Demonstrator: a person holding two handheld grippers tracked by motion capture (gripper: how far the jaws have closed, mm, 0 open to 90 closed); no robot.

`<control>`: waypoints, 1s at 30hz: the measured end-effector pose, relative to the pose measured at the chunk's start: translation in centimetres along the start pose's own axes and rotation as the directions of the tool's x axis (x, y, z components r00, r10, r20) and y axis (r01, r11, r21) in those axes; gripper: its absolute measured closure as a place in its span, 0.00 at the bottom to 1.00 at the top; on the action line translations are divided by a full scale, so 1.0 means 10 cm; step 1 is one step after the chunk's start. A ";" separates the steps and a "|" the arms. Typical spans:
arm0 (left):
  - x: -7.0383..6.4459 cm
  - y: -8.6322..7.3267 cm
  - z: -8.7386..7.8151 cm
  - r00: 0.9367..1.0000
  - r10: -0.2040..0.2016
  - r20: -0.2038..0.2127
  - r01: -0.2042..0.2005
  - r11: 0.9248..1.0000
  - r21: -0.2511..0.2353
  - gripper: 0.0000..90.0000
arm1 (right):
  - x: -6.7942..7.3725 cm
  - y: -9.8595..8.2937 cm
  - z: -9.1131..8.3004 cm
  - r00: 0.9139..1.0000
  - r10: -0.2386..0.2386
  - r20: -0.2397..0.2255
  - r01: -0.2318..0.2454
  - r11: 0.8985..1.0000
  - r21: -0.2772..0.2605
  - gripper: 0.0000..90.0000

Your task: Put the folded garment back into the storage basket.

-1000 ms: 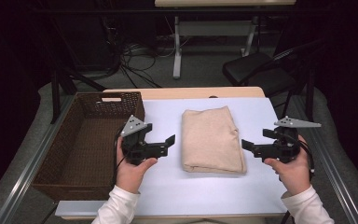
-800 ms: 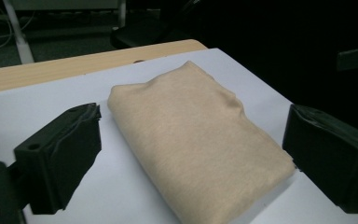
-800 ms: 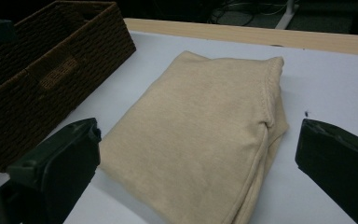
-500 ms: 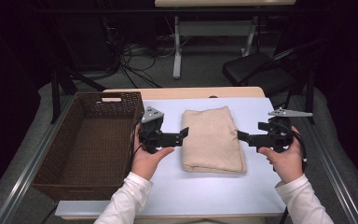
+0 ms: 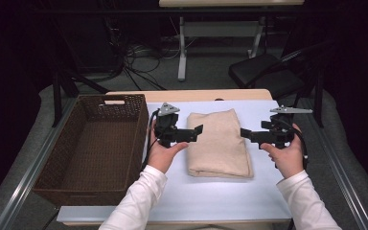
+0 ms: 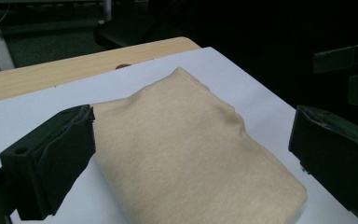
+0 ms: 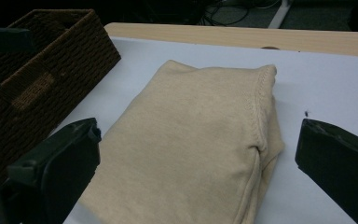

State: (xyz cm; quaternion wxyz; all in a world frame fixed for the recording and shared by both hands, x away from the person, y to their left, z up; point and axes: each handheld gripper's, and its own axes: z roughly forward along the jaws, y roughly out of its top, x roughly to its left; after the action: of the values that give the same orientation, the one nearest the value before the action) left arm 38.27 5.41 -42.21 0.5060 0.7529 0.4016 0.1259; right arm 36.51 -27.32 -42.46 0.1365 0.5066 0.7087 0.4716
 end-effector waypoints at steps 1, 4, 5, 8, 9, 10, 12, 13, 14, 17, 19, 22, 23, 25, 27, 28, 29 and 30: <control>0.00 0.00 0.03 1.000 -0.002 -0.003 0.002 1.000 0.000 0.01 | -0.01 0.00 0.03 1.000 -0.004 0.000 0.004 1.000 -0.001 0.00; 0.02 0.01 0.11 1.000 -0.004 0.006 0.004 1.000 0.017 0.01 | -0.01 0.00 0.09 1.000 -0.013 -0.003 0.013 1.000 0.008 0.00; 0.02 0.01 0.14 1.000 -0.006 0.007 0.006 1.000 0.022 0.01 | -0.02 0.00 0.12 1.000 -0.015 -0.002 0.015 1.000 0.011 0.00; 0.05 0.00 0.19 1.000 -0.014 0.001 0.014 0.999 0.032 0.01 | -0.05 0.00 0.18 1.000 -0.015 -0.004 0.015 1.000 0.017 0.00; 0.07 0.00 0.22 1.000 -0.016 -0.002 0.016 0.999 0.036 0.01 | -0.05 -0.01 0.20 1.000 -0.007 -0.007 0.007 1.000 0.029 0.00; 0.10 -0.01 0.26 0.999 -0.035 -0.005 0.036 0.997 0.063 0.01 | -0.07 -0.01 0.22 1.000 -0.005 -0.006 0.005 1.000 0.027 0.00; 0.12 -0.02 0.29 0.999 -0.040 -0.007 0.041 0.997 0.070 0.01 | -0.09 -0.01 0.26 1.000 0.012 -0.012 -0.011 0.999 0.038 0.00; 0.15 -0.02 0.31 0.999 -0.049 -0.014 0.050 0.996 0.078 0.01 | -0.12 -0.01 0.29 1.000 0.014 -0.011 -0.014 0.999 0.047 0.00; 0.19 -0.03 0.34 0.997 -0.078 -0.013 0.079 0.993 0.085 0.01 | -0.12 0.00 0.31 1.000 0.020 -0.011 -0.019 0.998 0.054 0.00; 0.26 -0.03 0.37 0.992 -0.126 -0.009 0.127 0.988 0.089 0.01 | -0.17 0.00 0.37 1.000 0.032 0.000 -0.031 0.996 0.080 0.00; 0.30 -0.03 0.38 0.990 -0.141 -0.006 0.141 0.985 0.100 0.01 | -0.21 0.01 0.40 0.999 0.035 0.004 -0.036 0.995 0.088 0.00; 0.34 -0.04 0.42 0.986 -0.165 -0.014 0.165 0.979 0.121 0.01 | -0.25 0.01 0.44 0.998 0.061 0.019 -0.062 0.992 0.107 0.00; 0.35 -0.05 0.43 0.985 -0.172 -0.014 0.173 0.977 0.126 0.01 | -0.27 0.01 0.46 0.997 0.071 0.014 -0.072 0.991 0.113 0.00; 0.37 -0.06 0.45 0.983 -0.185 -0.018 0.186 0.974 0.129 0.01 | -0.32 0.00 0.49 0.995 0.096 0.013 -0.097 0.986 0.134 0.00; 0.38 -0.07 0.48 0.981 -0.190 -0.025 0.192 0.971 0.144 0.01 | -0.36 0.00 0.51 0.994 0.110 0.015 -0.111 0.983 0.147 0.00; 0.38 -0.07 0.48 0.981 -0.190 -0.025 0.192 0.971 0.144 0.01 | -0.36 0.00 0.51 0.994 0.110 0.015 -0.111 0.983 0.147 0.00; 0.38 -0.08 0.51 0.981 -0.192 -0.036 0.195 0.968 0.158 0.01 | -0.39 -0.01 0.52 0.992 0.123 0.017 -0.124 0.982 0.140 0.00; 0.38 -0.08 0.51 0.981 -0.192 -0.036 0.195 0.968 0.158 0.01 | -0.40 -0.02 0.53 0.992 0.124 0.014 -0.124 0.982 0.140 0.00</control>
State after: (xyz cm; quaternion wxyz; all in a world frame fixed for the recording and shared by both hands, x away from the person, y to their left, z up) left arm 43.41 4.96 -46.12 0.4493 0.7472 0.4870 0.0508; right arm 41.75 -27.92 -46.45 0.0729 0.5594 0.7069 0.4267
